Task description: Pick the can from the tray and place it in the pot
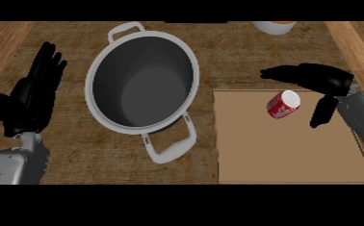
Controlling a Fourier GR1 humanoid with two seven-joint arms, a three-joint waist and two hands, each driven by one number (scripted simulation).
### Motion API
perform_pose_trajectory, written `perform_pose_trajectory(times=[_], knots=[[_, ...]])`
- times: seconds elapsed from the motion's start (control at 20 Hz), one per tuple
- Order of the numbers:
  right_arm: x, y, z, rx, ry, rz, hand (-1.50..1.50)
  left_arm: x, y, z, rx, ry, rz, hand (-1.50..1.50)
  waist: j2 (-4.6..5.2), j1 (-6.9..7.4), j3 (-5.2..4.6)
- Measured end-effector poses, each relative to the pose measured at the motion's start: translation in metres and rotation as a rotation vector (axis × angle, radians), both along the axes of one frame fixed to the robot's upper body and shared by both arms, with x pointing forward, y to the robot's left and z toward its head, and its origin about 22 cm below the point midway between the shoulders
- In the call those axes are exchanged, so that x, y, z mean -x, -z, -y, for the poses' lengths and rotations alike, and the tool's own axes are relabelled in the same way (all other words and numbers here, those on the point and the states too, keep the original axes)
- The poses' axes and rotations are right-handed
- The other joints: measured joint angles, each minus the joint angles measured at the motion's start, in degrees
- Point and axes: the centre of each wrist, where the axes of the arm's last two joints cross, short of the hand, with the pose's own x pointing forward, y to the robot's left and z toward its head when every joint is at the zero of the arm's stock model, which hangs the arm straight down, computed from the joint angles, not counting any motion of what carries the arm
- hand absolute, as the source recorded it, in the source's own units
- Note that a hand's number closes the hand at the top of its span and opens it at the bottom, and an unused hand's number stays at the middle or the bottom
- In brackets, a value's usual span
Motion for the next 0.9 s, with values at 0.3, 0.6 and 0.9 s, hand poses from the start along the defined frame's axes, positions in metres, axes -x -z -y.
perform_pose_trajectory(times=[0.3,0.6,0.9], knots=[[-0.004,0.020,0.000,0.016,0.007,-0.016,1.50,-0.004,0.002,0.002,-0.001,-0.003,0.005,0.00,0.03,0.03,0.00],[-0.003,0.032,-0.003,0.030,-0.101,0.044,1.50,-0.007,0.002,0.004,-0.009,0.004,0.001,0.00,0.00,0.01,-0.06],[-0.003,0.035,-0.002,0.020,-0.139,0.073,1.50,0.000,0.004,0.007,-0.011,0.003,-0.001,0.00,-0.22,0.02,-0.18]])
